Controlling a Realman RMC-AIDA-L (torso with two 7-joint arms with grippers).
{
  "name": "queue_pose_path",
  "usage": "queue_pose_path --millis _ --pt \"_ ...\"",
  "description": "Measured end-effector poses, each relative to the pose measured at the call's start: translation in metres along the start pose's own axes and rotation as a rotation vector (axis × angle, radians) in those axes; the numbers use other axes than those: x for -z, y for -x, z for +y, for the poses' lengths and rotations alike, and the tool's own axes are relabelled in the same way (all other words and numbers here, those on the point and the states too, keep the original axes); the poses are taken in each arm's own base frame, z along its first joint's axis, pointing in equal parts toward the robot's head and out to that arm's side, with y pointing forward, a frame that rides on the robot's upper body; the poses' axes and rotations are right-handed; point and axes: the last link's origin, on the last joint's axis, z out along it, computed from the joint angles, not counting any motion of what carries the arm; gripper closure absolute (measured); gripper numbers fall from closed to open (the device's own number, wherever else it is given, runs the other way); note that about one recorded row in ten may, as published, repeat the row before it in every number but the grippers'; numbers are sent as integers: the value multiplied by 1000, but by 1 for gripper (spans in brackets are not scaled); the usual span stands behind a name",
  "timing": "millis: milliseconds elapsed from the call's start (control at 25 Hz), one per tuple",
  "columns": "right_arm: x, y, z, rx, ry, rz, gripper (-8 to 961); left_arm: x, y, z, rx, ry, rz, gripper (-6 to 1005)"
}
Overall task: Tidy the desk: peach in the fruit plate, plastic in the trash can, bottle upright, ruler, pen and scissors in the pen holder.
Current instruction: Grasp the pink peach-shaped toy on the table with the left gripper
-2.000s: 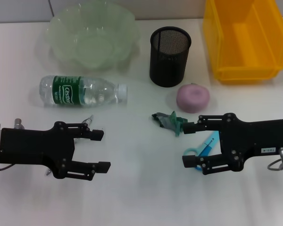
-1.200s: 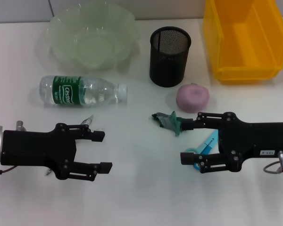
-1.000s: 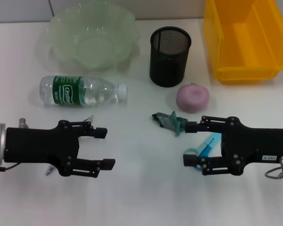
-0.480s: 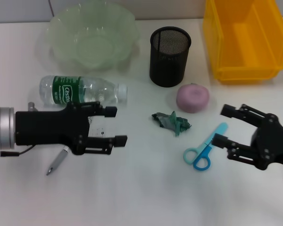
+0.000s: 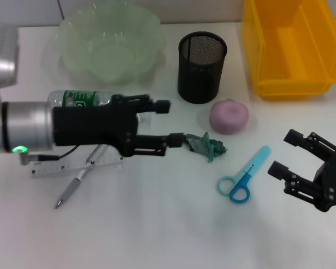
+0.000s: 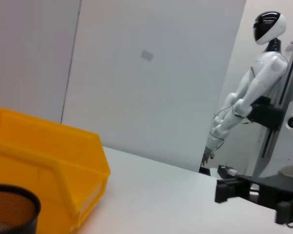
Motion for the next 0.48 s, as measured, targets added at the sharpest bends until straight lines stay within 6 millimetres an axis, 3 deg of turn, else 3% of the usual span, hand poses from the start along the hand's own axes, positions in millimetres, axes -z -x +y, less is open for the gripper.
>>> queue_pose_path --millis 200,480 --pt "-1 -6 5 -24 0 5 157 -34 -18 -17 -53 -13 -41 189" --pt "-2 -9 6 -39 -4 7 157 -70 -26 -23 -123 -27 -116 190"
